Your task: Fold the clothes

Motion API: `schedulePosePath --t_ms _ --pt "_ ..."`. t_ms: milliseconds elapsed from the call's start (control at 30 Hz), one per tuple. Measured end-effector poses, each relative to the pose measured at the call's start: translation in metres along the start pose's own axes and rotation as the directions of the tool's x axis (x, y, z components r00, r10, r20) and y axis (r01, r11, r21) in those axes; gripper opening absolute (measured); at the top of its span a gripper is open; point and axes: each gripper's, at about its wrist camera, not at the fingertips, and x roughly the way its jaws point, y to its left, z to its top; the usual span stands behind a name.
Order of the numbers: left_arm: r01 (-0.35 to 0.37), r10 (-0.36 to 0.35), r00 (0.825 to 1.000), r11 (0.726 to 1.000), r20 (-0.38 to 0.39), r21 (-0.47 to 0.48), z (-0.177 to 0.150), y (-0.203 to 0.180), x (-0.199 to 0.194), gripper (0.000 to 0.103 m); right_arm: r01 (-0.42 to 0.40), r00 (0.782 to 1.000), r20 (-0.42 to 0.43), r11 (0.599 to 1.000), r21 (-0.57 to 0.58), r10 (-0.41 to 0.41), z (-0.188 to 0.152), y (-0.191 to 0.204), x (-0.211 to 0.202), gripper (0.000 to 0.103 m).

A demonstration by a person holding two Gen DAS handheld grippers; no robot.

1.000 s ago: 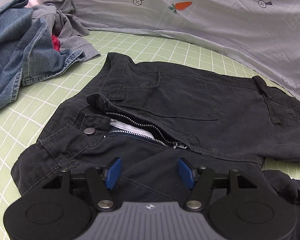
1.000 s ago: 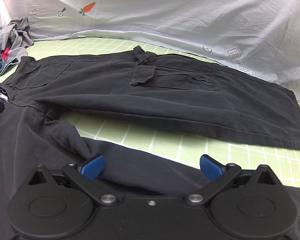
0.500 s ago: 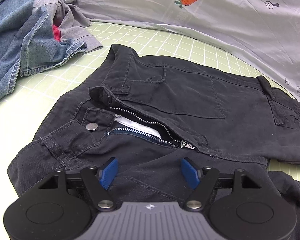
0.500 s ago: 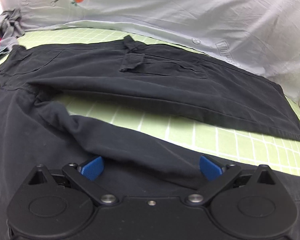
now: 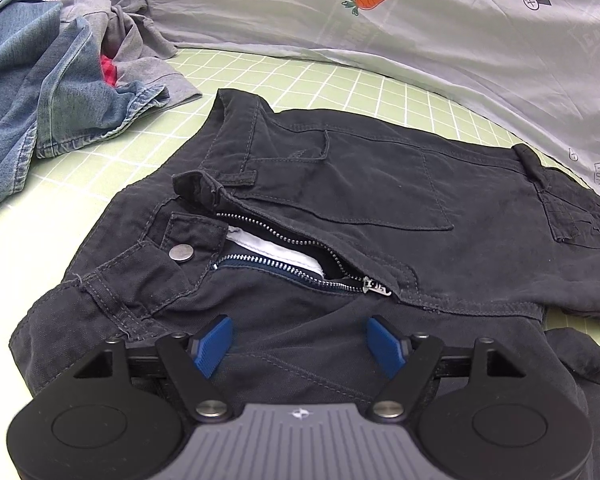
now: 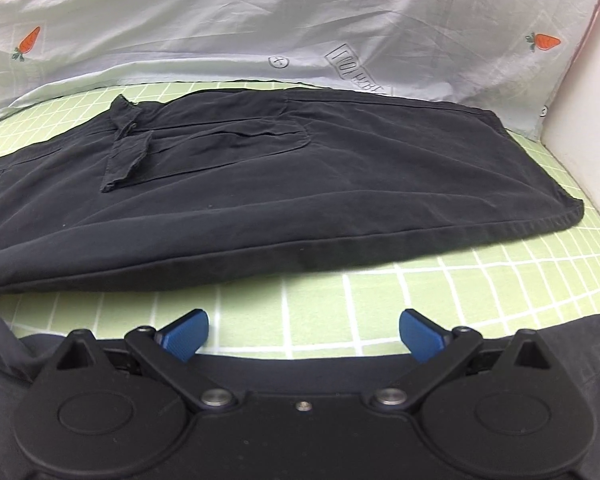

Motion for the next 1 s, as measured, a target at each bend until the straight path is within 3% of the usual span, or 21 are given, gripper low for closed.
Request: schedulePosePath --t_ms 167,333,500,800,1000 --pt "-0.033 0.032 0.999 0.998 0.025 0.056 -0.004 -0.010 -0.020 0.076 -0.016 0.998 0.056 0.993 0.113 0.009 -0.016 -0.038 -0.035 0.103" --pt "0.003 -0.006 1.000 0.994 0.030 0.108 -0.022 -0.022 -0.043 0.076 -0.027 0.995 0.098 0.970 0.240 0.004 -0.053 -0.077 -0.074 0.103" --pt "0.035 -0.035 0.999 0.987 0.000 0.157 -0.048 -0.036 -0.058 0.076 -0.034 0.998 0.060 0.935 0.354 0.013 -0.095 -0.106 -0.094 0.103" --pt "0.037 -0.026 0.998 0.976 -0.055 0.214 -0.093 -0.055 -0.071 0.078 -0.067 0.997 -0.005 0.867 0.493 0.080 -0.162 -0.143 -0.117 0.099" --pt "0.023 -0.008 0.998 0.969 -0.061 0.247 -0.115 -0.065 -0.081 0.079 -0.161 0.983 0.031 0.770 0.617 0.181 -0.198 -0.171 -0.129 0.092"
